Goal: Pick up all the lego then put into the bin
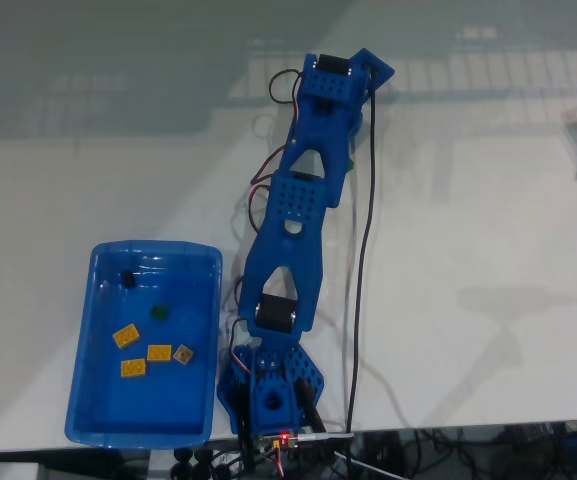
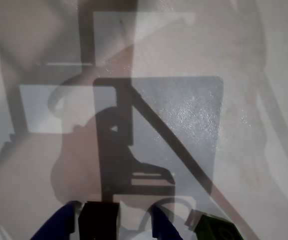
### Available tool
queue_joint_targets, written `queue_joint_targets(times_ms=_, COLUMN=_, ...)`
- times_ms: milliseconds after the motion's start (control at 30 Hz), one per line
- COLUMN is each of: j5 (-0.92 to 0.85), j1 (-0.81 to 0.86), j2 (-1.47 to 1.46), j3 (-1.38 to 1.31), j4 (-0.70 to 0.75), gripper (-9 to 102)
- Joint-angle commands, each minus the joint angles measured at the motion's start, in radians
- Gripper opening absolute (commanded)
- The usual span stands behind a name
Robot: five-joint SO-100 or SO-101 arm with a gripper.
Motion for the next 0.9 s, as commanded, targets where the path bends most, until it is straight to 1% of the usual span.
queue_joint_targets(times_ms=0, j5=-0.006, j1=-0.012, j2=0.005, j3=-0.049, j4=0.005, gripper=16)
queue_joint_targets(times_ms=333, j5=-0.014, j1=-0.018, j2=-0.008, j3=-0.051, j4=-0.003, gripper=10)
queue_joint_targets(times_ms=500, j5=-0.020, j1=-0.020, j2=-0.009, j3=-0.051, j4=-0.005, gripper=0)
queue_joint_targets(times_ms=867, j5=0.014, j1=-0.029, j2=0.066, j3=-0.034, j4=0.005, gripper=0)
